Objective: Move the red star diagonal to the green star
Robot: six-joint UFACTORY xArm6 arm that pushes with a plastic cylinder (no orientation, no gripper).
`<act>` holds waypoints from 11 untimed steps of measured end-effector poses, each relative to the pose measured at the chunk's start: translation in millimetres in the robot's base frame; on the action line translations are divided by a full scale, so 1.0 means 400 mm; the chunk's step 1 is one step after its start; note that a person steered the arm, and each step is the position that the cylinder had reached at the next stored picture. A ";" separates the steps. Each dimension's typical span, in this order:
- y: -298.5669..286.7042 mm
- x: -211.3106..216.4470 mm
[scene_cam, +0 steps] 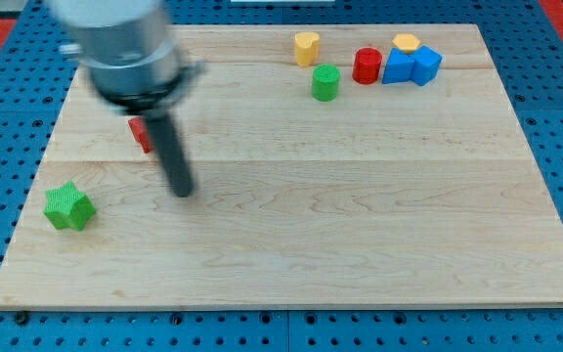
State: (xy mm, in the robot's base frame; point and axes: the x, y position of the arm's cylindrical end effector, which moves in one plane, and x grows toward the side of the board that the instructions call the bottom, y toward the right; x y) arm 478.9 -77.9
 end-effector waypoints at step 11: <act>-0.249 -0.205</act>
